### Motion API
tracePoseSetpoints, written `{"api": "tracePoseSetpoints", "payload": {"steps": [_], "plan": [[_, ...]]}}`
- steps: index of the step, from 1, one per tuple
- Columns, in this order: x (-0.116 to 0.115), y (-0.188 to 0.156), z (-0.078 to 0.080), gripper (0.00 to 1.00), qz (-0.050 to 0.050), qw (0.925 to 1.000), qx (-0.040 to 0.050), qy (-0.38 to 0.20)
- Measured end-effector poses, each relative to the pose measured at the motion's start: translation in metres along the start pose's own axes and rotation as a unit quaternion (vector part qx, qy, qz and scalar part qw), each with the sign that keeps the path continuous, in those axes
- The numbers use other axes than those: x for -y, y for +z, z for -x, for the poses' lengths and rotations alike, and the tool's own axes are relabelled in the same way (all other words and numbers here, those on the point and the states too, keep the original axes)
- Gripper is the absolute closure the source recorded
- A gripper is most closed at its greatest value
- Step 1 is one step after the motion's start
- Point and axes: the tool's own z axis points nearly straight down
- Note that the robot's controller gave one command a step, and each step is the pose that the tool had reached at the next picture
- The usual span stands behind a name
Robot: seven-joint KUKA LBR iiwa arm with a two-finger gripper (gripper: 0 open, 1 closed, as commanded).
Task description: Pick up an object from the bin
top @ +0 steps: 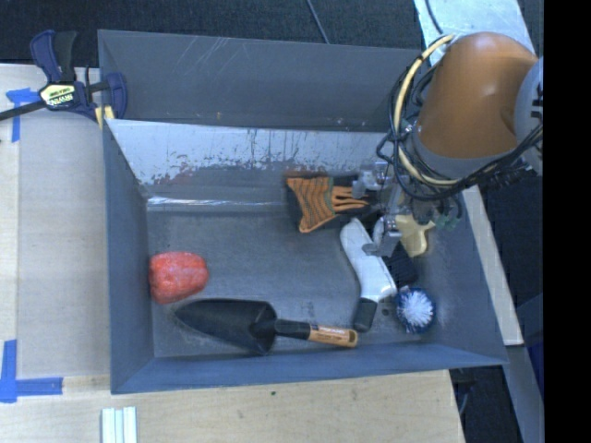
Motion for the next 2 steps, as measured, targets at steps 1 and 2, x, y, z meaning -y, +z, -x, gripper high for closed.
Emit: {"api": "tracePoseSetpoints", "payload": {"steps": [1,2], "plan": [[0.0,-0.005,0.002,0.0,0.0,1.0,0.0042,-0.001],[0.0,0.138,0.05,0.0,0.001,0.9988,0.0039,0.05]]}}
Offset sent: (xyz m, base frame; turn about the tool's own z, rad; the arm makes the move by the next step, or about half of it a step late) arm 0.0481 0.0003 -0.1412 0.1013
